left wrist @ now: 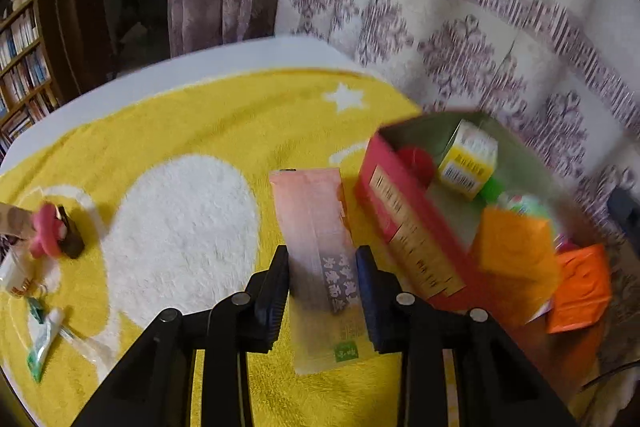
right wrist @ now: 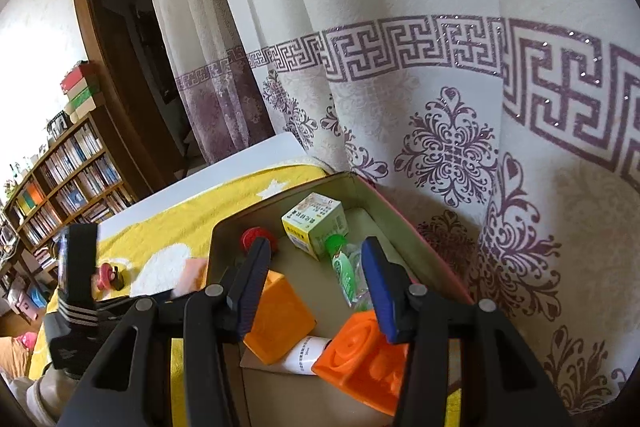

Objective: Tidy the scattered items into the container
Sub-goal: 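Open the left tool to drop the pink-and-white packet into the tin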

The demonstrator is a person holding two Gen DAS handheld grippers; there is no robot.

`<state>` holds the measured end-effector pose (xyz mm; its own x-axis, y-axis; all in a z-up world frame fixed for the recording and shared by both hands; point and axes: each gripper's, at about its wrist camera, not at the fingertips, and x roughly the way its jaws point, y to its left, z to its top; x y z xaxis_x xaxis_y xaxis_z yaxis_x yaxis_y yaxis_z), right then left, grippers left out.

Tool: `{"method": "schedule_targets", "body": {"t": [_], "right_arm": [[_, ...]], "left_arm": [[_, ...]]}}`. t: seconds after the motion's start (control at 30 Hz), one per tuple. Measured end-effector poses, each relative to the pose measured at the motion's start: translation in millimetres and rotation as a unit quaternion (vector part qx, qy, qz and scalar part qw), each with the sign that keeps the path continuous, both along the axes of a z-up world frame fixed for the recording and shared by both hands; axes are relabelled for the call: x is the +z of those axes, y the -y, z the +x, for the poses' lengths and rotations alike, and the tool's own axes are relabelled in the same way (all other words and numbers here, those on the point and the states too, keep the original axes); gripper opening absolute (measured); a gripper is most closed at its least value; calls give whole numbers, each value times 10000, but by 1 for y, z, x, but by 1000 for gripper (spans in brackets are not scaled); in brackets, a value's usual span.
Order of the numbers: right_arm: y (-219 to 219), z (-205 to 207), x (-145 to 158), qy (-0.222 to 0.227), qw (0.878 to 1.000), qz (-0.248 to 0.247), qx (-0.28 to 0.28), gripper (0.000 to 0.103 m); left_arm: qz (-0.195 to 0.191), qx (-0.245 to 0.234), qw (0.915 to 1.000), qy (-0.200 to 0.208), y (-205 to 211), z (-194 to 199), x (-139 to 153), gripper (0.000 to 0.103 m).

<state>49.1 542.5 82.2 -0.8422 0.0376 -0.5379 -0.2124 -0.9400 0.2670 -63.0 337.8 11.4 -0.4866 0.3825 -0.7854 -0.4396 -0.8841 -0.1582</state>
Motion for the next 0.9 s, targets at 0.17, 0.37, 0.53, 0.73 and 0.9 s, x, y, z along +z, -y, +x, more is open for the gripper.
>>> {"method": "schedule_targets", "body": {"t": [0.17,0.37,0.53,0.73,0.9], "right_arm": [[1,2,2,-54,10000,6,-11,51],[4,5,2,-48,10000,9,-1,51],[0,7,0,-14,10000,-62,-20,51],[-3,7,-3,47,9998,-180,-99,51],[9,8,2,8,9999,-140,-27,51]], "left_arm": [[214,-234,9988,-376,-18,6,36,34],[253,-710,9956,-552,-61,6,50,34],[266,-830,9956,-357,-74,0,41,44],[348,-556,9977,-164,-52,-3,37,44],[368,-389,9985,-128,-26,0,40,44]]}}
